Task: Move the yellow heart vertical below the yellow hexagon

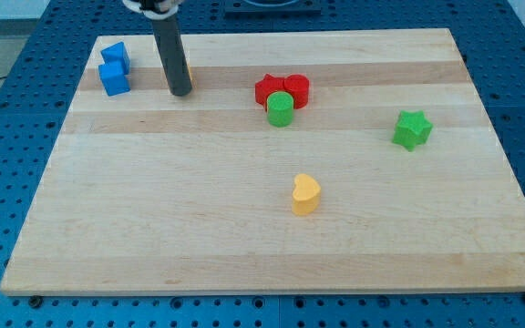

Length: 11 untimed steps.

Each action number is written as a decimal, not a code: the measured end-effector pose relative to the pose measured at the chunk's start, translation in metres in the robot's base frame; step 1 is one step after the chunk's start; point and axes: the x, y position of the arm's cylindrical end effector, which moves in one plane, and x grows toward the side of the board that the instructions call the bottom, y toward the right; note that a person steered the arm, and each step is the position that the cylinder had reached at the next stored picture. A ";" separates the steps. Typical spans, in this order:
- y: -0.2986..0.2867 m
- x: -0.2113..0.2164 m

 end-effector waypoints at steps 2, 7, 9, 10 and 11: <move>0.042 -0.030; 0.251 0.034; 0.211 0.202; 0.165 0.208; 0.050 0.194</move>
